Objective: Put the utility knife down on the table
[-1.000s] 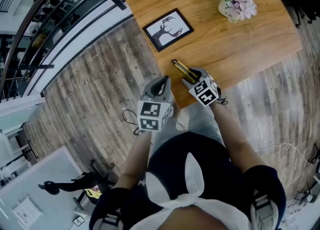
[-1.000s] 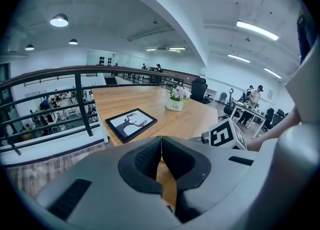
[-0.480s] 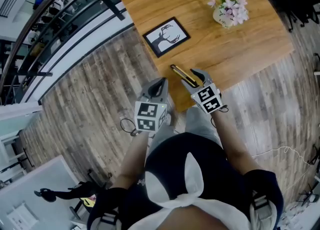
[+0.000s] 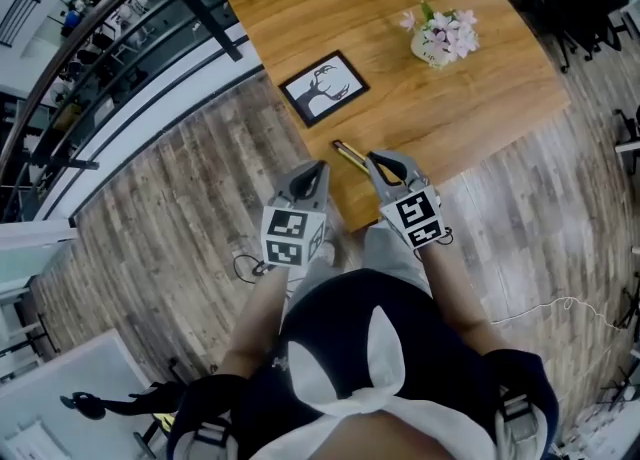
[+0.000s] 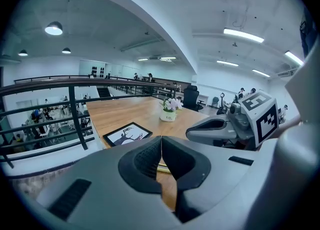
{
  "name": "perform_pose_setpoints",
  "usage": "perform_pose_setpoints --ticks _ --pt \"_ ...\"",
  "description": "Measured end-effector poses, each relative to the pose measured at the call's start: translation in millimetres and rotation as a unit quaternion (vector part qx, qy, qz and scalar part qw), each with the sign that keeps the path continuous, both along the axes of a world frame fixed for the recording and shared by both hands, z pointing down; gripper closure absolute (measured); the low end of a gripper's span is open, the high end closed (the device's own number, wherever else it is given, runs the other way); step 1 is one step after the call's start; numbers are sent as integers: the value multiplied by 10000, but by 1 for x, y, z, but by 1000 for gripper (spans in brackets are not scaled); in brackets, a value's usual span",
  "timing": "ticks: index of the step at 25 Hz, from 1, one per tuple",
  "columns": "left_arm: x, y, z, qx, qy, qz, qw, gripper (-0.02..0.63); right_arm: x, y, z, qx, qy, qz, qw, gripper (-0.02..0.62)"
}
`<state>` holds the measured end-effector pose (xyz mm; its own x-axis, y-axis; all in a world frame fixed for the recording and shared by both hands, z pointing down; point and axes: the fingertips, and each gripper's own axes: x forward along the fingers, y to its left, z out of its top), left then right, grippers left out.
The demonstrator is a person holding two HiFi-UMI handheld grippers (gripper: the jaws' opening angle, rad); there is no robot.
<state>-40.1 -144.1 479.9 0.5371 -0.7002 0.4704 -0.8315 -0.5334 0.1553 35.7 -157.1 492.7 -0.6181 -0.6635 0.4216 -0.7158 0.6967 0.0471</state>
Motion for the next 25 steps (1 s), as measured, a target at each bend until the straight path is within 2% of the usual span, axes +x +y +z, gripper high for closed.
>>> perform_pose_setpoints --ticks 17,25 --pt "9 21 -18 92 184 298 9993 586 -4 39 -39 150 -248 118 9995 598" --pt "11 26 -20 128 209 323 9992 586 -4 43 -38 134 -281 163 9994 598"
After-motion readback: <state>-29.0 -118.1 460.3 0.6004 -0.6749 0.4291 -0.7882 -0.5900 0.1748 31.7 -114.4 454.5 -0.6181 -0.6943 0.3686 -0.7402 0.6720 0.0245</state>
